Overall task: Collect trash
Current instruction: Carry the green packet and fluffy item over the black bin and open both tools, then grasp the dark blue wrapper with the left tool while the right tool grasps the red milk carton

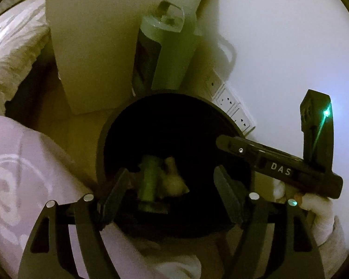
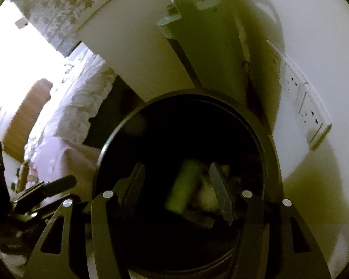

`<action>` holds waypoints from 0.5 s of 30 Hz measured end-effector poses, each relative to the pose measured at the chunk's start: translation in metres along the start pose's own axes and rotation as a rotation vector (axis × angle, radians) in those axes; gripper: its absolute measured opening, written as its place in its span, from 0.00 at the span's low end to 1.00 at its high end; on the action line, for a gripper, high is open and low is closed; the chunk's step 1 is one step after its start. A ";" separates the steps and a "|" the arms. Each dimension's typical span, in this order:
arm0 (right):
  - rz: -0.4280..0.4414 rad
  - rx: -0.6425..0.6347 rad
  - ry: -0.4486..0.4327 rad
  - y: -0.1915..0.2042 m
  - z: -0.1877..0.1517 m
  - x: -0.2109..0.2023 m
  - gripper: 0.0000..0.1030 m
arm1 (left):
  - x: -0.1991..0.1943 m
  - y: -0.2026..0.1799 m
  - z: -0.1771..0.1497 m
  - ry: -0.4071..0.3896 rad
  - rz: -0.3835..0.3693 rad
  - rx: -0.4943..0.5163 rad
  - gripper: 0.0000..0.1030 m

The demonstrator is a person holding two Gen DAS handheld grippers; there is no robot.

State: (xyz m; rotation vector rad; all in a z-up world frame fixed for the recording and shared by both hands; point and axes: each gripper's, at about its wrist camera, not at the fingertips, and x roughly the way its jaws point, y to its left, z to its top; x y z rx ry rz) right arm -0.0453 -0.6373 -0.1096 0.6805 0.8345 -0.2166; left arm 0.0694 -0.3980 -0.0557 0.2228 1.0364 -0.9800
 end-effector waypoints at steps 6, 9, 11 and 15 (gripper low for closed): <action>0.056 -0.065 0.006 0.040 0.001 0.001 0.57 | -0.046 0.024 -0.016 -0.084 0.045 -0.044 0.73; 0.093 -0.127 0.014 0.075 -0.001 0.003 0.57 | -0.076 0.050 -0.031 -0.135 0.082 -0.111 0.73; 0.126 -0.180 0.024 0.104 -0.003 0.005 0.57 | -0.099 0.072 -0.044 -0.170 0.113 -0.170 0.73; 0.193 -0.292 0.050 0.165 -0.011 0.011 0.63 | -0.146 0.118 -0.075 -0.239 0.188 -0.281 0.73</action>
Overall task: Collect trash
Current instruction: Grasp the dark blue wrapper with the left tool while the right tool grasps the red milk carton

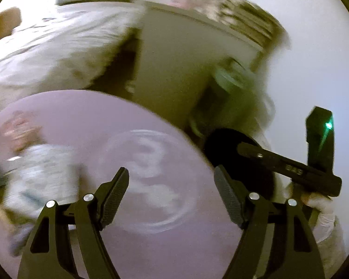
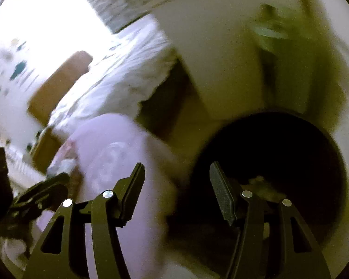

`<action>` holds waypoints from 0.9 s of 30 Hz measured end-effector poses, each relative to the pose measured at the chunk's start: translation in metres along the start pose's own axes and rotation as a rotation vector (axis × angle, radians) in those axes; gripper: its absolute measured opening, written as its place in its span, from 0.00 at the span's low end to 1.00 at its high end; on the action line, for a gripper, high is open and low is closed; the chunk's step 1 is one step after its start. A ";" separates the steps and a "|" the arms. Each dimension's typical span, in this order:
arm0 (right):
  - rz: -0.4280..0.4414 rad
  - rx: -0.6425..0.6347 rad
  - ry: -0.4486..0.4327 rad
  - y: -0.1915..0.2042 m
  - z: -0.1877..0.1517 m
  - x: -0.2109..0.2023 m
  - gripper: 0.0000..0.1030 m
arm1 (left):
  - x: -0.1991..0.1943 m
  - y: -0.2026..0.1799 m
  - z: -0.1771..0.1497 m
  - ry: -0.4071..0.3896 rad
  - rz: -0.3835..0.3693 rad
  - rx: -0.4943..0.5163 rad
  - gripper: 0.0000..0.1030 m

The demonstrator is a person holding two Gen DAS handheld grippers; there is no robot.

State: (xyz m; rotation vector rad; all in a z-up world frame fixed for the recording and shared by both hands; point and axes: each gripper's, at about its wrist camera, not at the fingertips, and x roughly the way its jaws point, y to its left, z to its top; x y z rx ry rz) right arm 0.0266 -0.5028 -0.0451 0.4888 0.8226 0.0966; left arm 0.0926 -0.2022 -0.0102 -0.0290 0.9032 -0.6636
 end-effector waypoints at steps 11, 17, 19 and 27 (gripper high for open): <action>0.136 -0.309 0.112 0.168 0.024 0.073 0.65 | -0.077 0.174 -0.020 -0.124 0.186 -0.384 0.73; 0.160 -0.473 0.182 0.246 0.031 0.119 0.65 | -0.071 0.218 -0.019 -0.073 0.170 -0.456 0.73; 0.156 -0.519 0.206 0.265 0.033 0.136 0.65 | -0.064 0.228 -0.019 -0.051 0.156 -0.474 0.71; 0.070 -0.701 0.342 0.326 0.029 0.209 0.65 | -0.050 0.244 -0.022 -0.006 0.115 -0.494 0.47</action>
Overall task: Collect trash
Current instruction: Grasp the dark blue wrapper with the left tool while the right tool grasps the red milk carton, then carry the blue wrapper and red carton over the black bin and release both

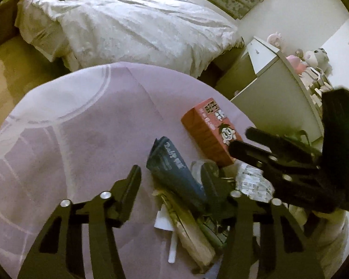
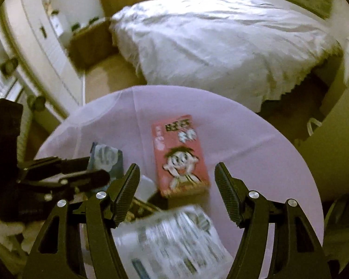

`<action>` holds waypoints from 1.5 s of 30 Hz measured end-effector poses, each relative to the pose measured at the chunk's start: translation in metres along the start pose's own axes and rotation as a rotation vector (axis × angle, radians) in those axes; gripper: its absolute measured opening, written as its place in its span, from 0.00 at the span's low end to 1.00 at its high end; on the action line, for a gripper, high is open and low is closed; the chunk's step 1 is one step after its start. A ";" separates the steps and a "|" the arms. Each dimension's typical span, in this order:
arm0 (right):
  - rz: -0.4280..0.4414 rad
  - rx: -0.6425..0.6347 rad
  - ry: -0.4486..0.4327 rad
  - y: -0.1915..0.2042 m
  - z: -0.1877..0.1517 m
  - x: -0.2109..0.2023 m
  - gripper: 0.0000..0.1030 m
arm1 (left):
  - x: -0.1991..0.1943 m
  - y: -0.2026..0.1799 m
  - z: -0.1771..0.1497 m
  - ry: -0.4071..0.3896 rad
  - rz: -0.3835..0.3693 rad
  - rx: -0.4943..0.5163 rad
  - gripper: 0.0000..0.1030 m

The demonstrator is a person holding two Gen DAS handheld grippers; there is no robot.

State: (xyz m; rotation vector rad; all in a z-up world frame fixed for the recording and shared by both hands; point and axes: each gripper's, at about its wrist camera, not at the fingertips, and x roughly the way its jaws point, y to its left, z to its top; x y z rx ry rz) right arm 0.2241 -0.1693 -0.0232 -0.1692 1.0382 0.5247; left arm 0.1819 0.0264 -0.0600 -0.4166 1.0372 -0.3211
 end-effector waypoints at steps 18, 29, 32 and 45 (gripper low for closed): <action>0.011 0.095 -0.149 -0.012 -0.012 -0.035 0.52 | -0.025 -0.007 0.002 -0.096 -0.030 -0.010 0.16; 0.049 0.307 -0.318 -0.070 -0.112 -0.137 0.52 | -0.058 -0.095 -0.014 -0.142 -0.102 0.166 0.16; 0.044 0.378 -0.337 -0.091 -0.150 -0.155 0.52 | -0.054 -0.121 -0.022 -0.125 -0.126 0.216 0.16; -0.067 0.649 -0.382 -0.177 -0.287 -0.200 0.52 | 0.013 -0.240 -0.086 0.056 -0.255 0.434 0.16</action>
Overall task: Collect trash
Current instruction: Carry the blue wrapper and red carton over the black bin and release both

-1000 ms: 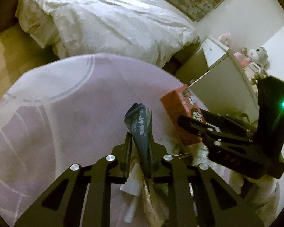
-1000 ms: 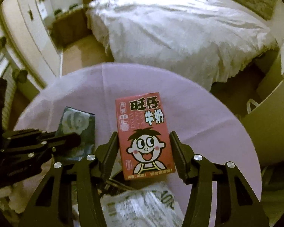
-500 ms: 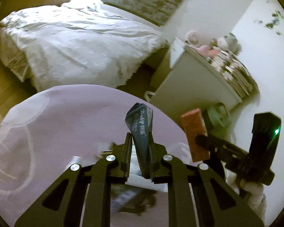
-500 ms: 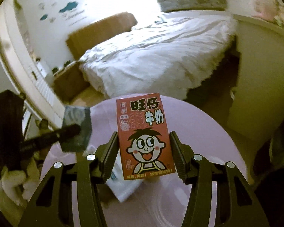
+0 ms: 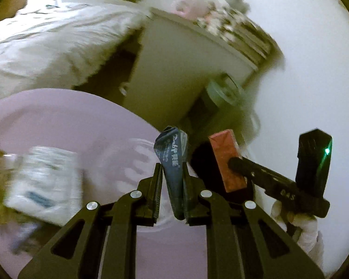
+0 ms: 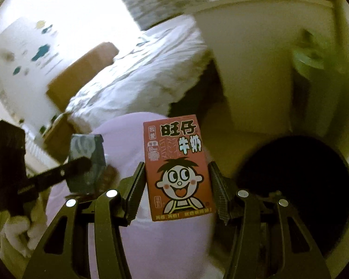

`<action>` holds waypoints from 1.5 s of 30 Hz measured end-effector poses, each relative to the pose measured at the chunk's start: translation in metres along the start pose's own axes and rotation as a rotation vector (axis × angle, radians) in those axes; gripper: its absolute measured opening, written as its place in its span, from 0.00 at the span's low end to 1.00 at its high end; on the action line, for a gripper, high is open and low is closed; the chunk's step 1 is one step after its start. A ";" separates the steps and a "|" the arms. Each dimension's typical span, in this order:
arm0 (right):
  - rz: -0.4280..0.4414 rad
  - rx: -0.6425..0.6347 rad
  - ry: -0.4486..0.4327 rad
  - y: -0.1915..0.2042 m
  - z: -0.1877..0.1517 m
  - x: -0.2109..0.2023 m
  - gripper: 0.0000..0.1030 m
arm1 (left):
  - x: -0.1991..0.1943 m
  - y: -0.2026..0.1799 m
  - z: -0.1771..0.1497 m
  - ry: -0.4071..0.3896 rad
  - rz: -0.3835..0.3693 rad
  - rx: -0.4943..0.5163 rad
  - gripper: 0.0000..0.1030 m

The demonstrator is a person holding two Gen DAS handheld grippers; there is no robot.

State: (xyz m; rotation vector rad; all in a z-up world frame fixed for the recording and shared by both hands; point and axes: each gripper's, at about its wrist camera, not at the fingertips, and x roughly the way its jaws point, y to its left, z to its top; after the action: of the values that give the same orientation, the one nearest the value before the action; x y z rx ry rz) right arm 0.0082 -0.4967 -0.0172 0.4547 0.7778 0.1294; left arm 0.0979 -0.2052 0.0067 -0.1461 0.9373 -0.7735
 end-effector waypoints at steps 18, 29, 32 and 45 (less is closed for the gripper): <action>-0.165 0.226 0.026 -0.131 -0.046 -0.008 0.52 | 0.135 -0.094 -0.024 0.218 -0.089 0.151 0.16; -0.175 0.279 0.040 -0.159 -0.057 -0.009 0.53 | 0.154 -0.111 -0.027 0.262 -0.073 0.187 0.18; -0.177 0.301 0.059 -0.163 -0.058 -0.010 0.53 | 0.156 -0.117 -0.027 0.268 -0.060 0.200 0.30; -0.123 0.214 0.055 -0.105 -0.041 -0.009 0.67 | 0.087 -0.100 -0.020 0.134 -0.027 0.211 0.74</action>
State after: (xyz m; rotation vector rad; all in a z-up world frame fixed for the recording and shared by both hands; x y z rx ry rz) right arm -0.0320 -0.5789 -0.0830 0.6057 0.8753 -0.0573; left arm 0.0597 -0.3313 -0.0204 0.0791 0.9751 -0.9102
